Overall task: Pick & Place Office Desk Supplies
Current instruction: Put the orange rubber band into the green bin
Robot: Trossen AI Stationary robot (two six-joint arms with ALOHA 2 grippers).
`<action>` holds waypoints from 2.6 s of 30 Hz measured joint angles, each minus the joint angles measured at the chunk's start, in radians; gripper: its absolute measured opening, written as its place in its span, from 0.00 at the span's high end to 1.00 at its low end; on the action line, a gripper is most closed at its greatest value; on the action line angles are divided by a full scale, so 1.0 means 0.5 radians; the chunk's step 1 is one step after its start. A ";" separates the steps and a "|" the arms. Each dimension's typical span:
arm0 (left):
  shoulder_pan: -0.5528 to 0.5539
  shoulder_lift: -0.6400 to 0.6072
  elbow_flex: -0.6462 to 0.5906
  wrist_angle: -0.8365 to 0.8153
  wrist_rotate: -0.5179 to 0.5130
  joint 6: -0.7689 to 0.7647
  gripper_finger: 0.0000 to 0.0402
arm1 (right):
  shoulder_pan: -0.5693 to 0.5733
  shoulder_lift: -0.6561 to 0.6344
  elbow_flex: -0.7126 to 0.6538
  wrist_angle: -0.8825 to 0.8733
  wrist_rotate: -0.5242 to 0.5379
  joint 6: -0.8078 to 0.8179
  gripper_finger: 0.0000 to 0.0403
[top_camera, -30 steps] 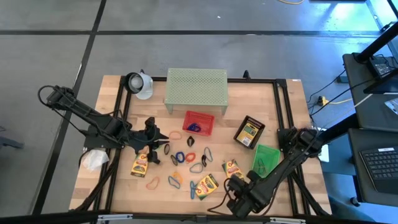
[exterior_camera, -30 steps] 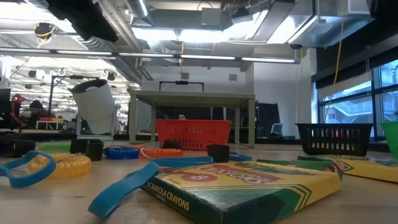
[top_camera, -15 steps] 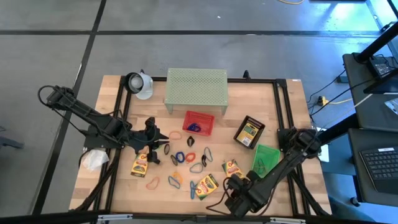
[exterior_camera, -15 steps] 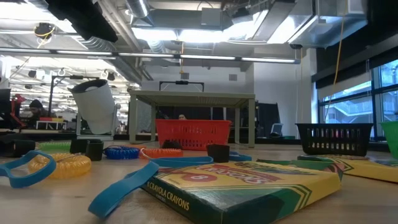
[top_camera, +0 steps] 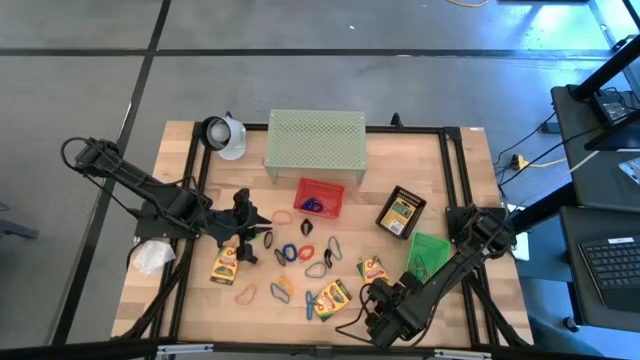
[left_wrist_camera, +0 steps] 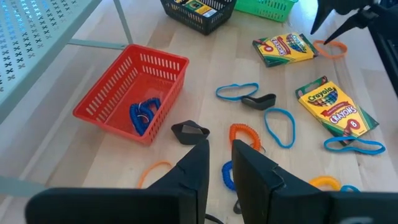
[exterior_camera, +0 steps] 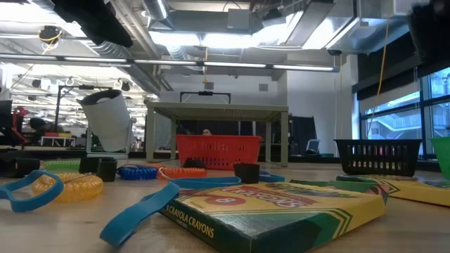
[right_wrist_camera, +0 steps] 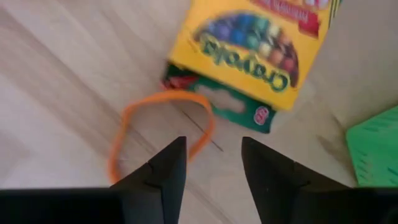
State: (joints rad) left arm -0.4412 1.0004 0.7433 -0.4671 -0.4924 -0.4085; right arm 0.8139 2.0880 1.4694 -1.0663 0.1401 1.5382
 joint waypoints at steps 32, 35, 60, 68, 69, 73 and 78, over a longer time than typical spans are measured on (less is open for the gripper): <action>0.000 0.001 0.001 0.001 0.083 -0.014 0.85 | 0.079 -0.253 -0.157 0.181 0.203 0.273 1.00; 0.000 0.000 0.001 0.001 0.083 -0.014 0.85 | 0.104 -0.343 -0.158 0.068 0.286 0.315 1.00; 0.147 0.000 0.002 0.225 0.144 0.181 0.85 | 0.133 -1.004 -0.473 -0.992 -0.144 0.670 1.00; 0.280 0.000 0.002 0.226 0.196 0.283 0.85 | 0.059 -1.009 -0.685 -0.803 -0.265 0.591 1.00; 0.296 0.000 0.002 0.226 0.198 0.284 0.85 | 0.042 -1.009 -0.700 -0.783 -0.265 0.571 1.00; 0.356 0.002 0.002 0.226 0.223 0.284 0.85 | -0.039 -1.009 -0.752 -0.771 -0.258 0.467 1.00; 0.408 0.046 0.002 0.234 0.225 0.289 0.85 | -0.139 -1.009 -0.833 -0.615 -0.204 0.276 1.00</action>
State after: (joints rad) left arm -0.2373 1.0237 0.7444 -0.3502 -0.3801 -0.2640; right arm 0.7445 1.5833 1.0528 -1.3737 0.0382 1.6761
